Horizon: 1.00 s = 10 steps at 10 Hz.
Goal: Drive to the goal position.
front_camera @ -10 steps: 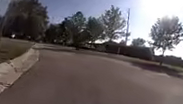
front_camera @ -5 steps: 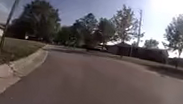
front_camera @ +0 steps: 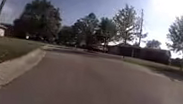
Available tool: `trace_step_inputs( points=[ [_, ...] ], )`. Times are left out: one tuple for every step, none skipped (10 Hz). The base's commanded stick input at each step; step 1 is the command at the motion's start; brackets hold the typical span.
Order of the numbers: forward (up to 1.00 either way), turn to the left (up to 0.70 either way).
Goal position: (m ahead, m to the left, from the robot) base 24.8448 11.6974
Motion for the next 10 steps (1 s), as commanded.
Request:
trace_step_inputs(
  points=[
    [1.00, 0.03],
    [1.00, 0.03],
    [1.00, 0.11],
    [1.00, 0.36],
    [1.00, 0.39],
    [1.00, 0.05],
    [1.00, 0.03],
    [1.00, 0.31],
    [1.00, 0.40],
    [1.00, 0.40]
  ],
)
